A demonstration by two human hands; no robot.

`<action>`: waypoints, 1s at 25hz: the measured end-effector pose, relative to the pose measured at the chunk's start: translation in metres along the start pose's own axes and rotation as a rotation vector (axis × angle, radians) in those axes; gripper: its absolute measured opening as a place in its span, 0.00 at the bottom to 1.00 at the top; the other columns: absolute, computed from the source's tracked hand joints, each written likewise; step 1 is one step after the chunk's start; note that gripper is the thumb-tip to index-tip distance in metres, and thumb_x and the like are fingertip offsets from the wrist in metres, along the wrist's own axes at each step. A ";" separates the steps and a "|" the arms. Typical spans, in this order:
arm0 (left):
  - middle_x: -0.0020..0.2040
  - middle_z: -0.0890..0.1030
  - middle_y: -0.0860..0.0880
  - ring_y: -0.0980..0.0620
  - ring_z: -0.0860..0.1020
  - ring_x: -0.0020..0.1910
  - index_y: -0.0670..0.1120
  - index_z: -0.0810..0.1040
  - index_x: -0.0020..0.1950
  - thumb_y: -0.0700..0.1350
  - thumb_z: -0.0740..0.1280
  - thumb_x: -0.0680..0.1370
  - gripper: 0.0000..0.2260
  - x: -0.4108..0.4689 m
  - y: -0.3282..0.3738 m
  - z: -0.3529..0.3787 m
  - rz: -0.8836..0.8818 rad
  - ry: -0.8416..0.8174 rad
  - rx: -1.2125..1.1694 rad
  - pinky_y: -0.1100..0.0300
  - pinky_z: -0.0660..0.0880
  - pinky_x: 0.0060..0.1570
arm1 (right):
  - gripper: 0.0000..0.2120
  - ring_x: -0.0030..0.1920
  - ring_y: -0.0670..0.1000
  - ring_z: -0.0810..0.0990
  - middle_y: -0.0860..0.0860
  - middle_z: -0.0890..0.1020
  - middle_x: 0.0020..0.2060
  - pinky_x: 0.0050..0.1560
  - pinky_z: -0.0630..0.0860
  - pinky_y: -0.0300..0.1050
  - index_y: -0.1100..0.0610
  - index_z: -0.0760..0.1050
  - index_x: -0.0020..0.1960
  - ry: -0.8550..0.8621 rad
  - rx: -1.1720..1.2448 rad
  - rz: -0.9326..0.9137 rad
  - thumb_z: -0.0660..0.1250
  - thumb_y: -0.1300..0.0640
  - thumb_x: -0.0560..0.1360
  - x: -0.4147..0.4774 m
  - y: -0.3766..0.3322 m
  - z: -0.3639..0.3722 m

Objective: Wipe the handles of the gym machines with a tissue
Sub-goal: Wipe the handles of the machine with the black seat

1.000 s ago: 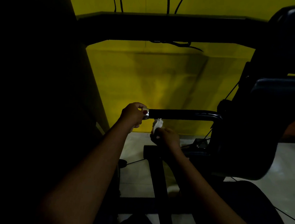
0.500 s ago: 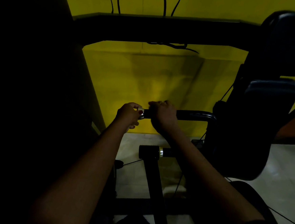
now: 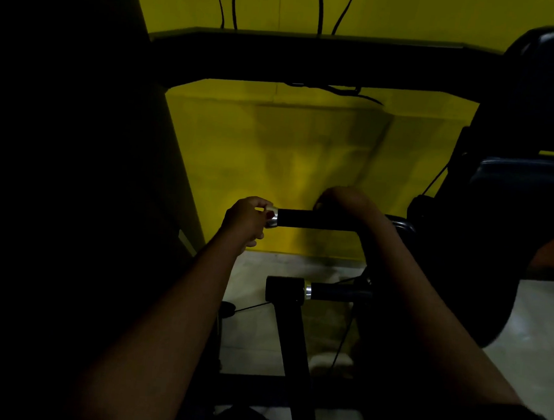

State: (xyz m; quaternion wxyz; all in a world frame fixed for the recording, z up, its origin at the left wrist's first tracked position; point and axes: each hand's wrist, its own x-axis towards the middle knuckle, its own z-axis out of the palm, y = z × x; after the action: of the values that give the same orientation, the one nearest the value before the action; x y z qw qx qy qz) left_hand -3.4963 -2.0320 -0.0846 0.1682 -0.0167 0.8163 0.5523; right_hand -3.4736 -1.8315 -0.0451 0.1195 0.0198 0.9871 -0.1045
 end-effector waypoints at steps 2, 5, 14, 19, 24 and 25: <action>0.47 0.80 0.43 0.46 0.76 0.37 0.48 0.78 0.60 0.45 0.66 0.80 0.09 0.002 -0.001 -0.002 -0.010 -0.024 -0.015 0.57 0.70 0.35 | 0.11 0.47 0.50 0.81 0.54 0.84 0.50 0.43 0.75 0.40 0.56 0.82 0.56 -0.051 0.134 -0.054 0.70 0.54 0.75 0.018 -0.034 0.004; 0.51 0.81 0.40 0.44 0.77 0.39 0.46 0.74 0.66 0.45 0.68 0.79 0.16 0.003 -0.003 -0.002 -0.030 -0.038 -0.098 0.57 0.73 0.37 | 0.13 0.48 0.52 0.82 0.52 0.84 0.49 0.47 0.78 0.45 0.54 0.82 0.57 0.222 0.233 -0.148 0.72 0.54 0.73 0.013 -0.059 0.029; 0.47 0.80 0.36 0.45 0.78 0.38 0.33 0.77 0.61 0.37 0.69 0.77 0.15 -0.004 -0.015 -0.001 -0.045 -0.025 -0.443 0.59 0.76 0.36 | 0.18 0.53 0.60 0.81 0.58 0.84 0.53 0.51 0.78 0.51 0.58 0.80 0.60 0.724 0.260 -0.270 0.58 0.64 0.76 -0.009 -0.063 0.082; 0.41 0.84 0.42 0.46 0.82 0.40 0.34 0.77 0.60 0.34 0.67 0.77 0.12 -0.001 -0.024 -0.003 -0.193 -0.082 -0.735 0.59 0.81 0.36 | 0.08 0.42 0.55 0.82 0.56 0.85 0.46 0.40 0.75 0.44 0.58 0.83 0.52 0.629 0.320 -0.286 0.67 0.62 0.75 0.005 -0.062 0.067; 0.50 0.83 0.43 0.47 0.81 0.46 0.36 0.76 0.63 0.39 0.63 0.80 0.13 -0.002 -0.035 -0.002 -0.195 -0.145 -0.872 0.59 0.81 0.42 | 0.16 0.59 0.58 0.80 0.59 0.81 0.59 0.64 0.73 0.54 0.63 0.78 0.62 0.939 0.089 -0.661 0.64 0.66 0.75 -0.013 -0.035 0.108; 0.50 0.82 0.43 0.46 0.81 0.46 0.37 0.76 0.63 0.39 0.64 0.80 0.13 -0.001 -0.035 -0.003 -0.204 -0.149 -0.859 0.59 0.82 0.42 | 0.16 0.57 0.57 0.81 0.58 0.82 0.58 0.62 0.75 0.53 0.61 0.79 0.62 0.883 0.128 -0.593 0.64 0.65 0.76 -0.007 -0.041 0.103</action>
State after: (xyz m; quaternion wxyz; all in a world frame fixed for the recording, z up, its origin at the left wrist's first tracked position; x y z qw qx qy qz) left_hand -3.4885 -2.0485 -0.1150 0.2579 -0.1259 0.4926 0.8216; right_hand -3.4455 -1.8933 -0.1325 -0.3431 -0.2105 0.8984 -0.1758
